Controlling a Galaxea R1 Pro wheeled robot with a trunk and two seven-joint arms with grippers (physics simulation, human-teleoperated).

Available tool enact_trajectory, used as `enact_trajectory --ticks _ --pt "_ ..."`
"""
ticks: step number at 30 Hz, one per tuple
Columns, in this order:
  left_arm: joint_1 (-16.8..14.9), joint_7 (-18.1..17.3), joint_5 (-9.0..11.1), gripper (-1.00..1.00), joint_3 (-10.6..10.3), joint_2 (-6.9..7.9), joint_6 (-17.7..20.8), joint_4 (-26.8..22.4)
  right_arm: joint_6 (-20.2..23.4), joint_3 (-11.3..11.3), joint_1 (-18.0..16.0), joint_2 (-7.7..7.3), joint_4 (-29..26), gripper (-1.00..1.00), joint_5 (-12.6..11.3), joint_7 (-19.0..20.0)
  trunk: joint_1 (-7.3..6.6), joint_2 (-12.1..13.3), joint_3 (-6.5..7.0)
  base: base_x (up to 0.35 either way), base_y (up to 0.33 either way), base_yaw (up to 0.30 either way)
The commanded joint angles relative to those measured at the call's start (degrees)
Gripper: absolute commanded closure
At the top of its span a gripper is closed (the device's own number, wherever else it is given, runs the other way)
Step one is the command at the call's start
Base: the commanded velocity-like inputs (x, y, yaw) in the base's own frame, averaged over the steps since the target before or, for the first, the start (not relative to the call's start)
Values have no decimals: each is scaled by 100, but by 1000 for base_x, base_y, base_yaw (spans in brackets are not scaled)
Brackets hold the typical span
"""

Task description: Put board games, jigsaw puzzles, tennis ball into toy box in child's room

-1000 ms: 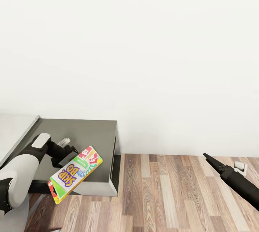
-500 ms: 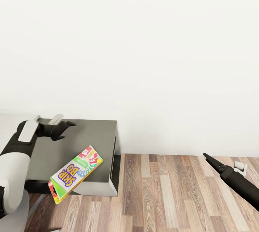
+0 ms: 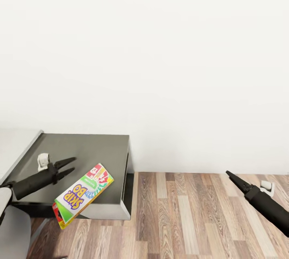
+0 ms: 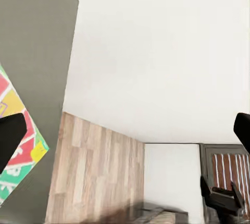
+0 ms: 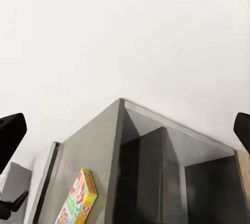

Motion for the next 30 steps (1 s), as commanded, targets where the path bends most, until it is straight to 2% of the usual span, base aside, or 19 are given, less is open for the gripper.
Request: enact_trajectory --ticks 1,2,7,19,30 --pt "96 -126 -36 -100 41 37 27 -224 -43 11 -5 6 -2 -100 -11 7 3 -7 0 0 0 -145" --pt "218 -203 -38 -100 87 74 34 -449 -112 27 -4 10 -3 -100 -10 6 3 -7 7 0 0 -155" --pt "369 -276 -32 -100 131 95 20 -720 -204 32 -4 7 -4 -100 -9 17 3 -7 46 -12 0 -161" --pt "396 -292 -17 -100 145 116 30 -779 -236 42 5 17 -11 -100 -9 48 3 -7 150 -78 -67 -115" --pt "396 -293 -14 -100 137 109 36 -783 -272 64 5 24 -19 -100 -9 41 3 -7 254 -264 -42 23"
